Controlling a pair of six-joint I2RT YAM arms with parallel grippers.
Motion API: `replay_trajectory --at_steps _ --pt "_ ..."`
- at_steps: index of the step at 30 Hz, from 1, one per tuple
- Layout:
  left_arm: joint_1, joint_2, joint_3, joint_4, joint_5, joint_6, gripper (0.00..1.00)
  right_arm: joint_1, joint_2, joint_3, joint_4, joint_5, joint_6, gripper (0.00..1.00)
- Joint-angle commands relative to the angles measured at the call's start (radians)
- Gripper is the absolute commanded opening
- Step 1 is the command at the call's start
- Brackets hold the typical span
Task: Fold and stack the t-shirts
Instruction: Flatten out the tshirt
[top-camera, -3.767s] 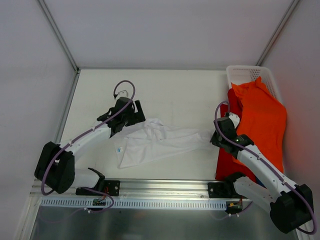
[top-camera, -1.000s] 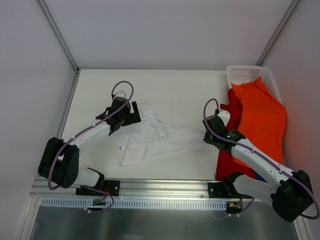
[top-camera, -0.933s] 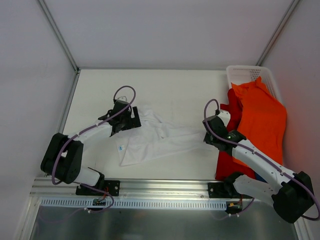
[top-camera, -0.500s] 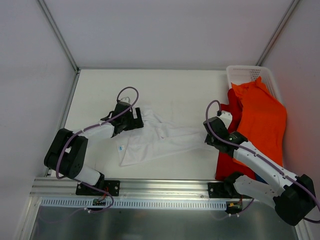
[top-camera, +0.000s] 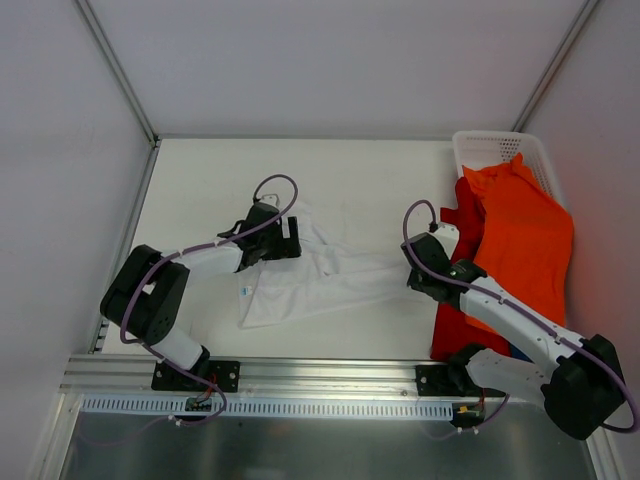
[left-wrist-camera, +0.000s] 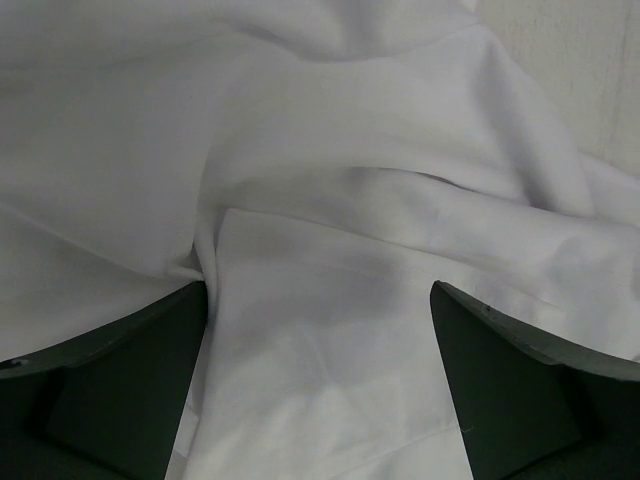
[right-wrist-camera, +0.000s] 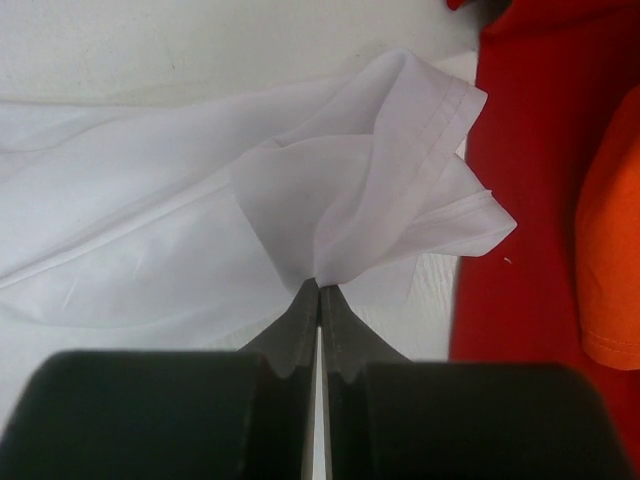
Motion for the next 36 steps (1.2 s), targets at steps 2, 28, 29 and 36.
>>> replay_trajectory --at_steps 2,28,29,36 --pt "-0.030 -0.031 0.067 -0.049 -0.055 0.029 0.94 0.005 0.017 -0.010 0.025 0.025 0.009 0.00" --pt "-0.065 0.082 0.147 -0.133 -0.166 0.048 0.95 0.005 0.027 -0.022 0.039 0.026 -0.002 0.00" --pt "-0.065 0.086 0.145 -0.133 -0.164 0.043 0.95 0.005 0.029 -0.022 0.038 0.028 -0.002 0.00" --pt "-0.070 0.063 0.136 -0.127 -0.143 0.034 0.94 0.005 0.056 -0.025 0.051 0.022 -0.001 0.00"
